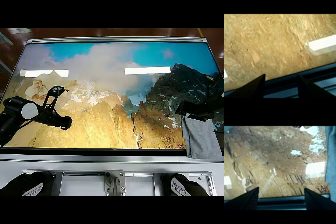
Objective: Fold the shirts.
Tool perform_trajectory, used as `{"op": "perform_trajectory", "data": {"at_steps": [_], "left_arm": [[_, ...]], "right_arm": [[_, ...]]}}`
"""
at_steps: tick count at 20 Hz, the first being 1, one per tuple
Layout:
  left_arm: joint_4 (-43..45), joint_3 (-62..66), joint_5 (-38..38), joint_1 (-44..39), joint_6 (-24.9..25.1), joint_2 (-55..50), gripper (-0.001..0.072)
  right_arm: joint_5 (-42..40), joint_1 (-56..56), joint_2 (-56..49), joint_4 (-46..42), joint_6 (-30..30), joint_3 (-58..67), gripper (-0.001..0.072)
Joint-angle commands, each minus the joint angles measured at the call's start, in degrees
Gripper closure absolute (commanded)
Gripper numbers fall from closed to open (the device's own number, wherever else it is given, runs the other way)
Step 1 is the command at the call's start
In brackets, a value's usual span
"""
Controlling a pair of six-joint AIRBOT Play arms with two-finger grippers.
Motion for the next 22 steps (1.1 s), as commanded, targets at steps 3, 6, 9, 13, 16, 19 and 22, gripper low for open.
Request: {"op": "perform_trajectory", "data": {"at_steps": [3, 6, 9, 13, 16, 19, 22], "left_arm": [[0.0, 0.0, 0.0, 0.0, 0.0, 0.0, 0.0227], [0.0, 0.0, 0.0, 0.0, 0.0, 0.0, 0.0228], [0.0, 0.0, 0.0, 0.0, 0.0, 0.0, 0.0228], [0.0, 0.0, 0.0, 0.0, 0.0, 0.0, 0.0228], [0.0, 0.0, 0.0, 0.0, 0.0, 0.0, 0.0227], [0.0, 0.0, 0.5, 0.0, 0.0, -0.2, 0.0228], [0.0, 0.0, 0.9, 0.0, 0.0, -1.2, 0.0228]], "right_arm": [[0.9, 0.1, 0.0, 0.0, 0.0, 0.0, 0.003], [1.1, 0.1, 0.0, 0.0, 0.0, 0.0, 0.003], [1.1, 0.1, 0.0, 0.0, 0.0, 0.0, 0.003], [1.1, 0.1, 0.0, 0.0, 0.0, 0.0, 0.003], [1.1, 0.1, 0.0, 0.0, 0.0, 0.0, 0.003], [0.3, 0.1, 0.0, 0.0, 0.0, 0.0, 0.003], [0.1, 0.1, 0.0, 0.0, 0.0, 0.0, 0.003]]}}
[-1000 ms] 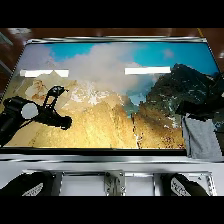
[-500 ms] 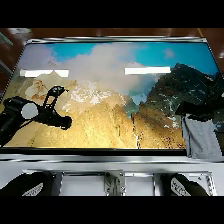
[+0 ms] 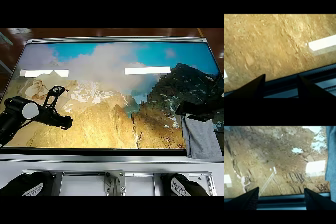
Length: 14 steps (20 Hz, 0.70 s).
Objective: Fold the shirts.
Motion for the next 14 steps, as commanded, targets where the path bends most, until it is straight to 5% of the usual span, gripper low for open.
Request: {"op": "perform_trajectory", "data": {"at_steps": [1, 14], "left_arm": [[0.0, 0.0, 0.5, 0.0, 0.0, -0.9, 0.0228], [0.3, 0.7, 12.0, 4.6, -5.0, -2.5, 0.0227]], "right_arm": [[-0.5, 0.1, 0.0, 0.0, 0.0, 0.0, 0.003], [-0.8, 0.1, 0.0, 0.0, 0.0, 0.0, 0.003]]}}
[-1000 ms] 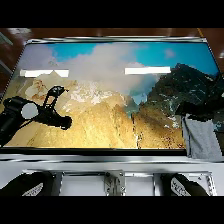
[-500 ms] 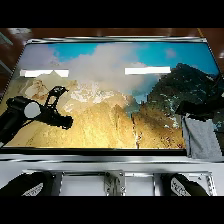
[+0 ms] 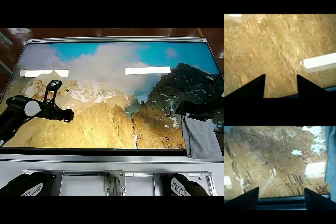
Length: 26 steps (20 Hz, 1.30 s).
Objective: Fold the shirts.
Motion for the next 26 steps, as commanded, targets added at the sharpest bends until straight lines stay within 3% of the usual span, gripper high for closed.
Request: {"op": "perform_trajectory", "data": {"at_steps": [1, 6, 13, 19, 26], "left_arm": [[0.2, 0.9, 2.3, 3.5, -1.1, -1.0, 0.0227], [1.5, 7.5, 2.3, 11.0, 2.3, -8.1, 0.0228], [4.2, 30.1, 0.1, 25.1, -0.5, -28.0, 0.0228], [4.3, 41.0, 5.6, 27.1, -0.1, -43.5, 0.0227], [4.5, 47.8, 9.7, 28.3, -0.2, -53.9, 0.0227]], "right_arm": [[-0.4, 0.1, 0.0, 0.0, 0.0, 0.0, 0.003], [-2.0, 0.1, 0.0, 1.3, 0.0, 0.0, 0.003], [-3.1, 0.1, 0.0, 3.2, 0.0, 0.0, 0.003], [-3.5, 0.1, 0.0, 5.2, -0.3, 0.0, 0.003], [-6.0, 0.1, 0.0, 5.2, -0.4, 0.0, 0.003]]}}
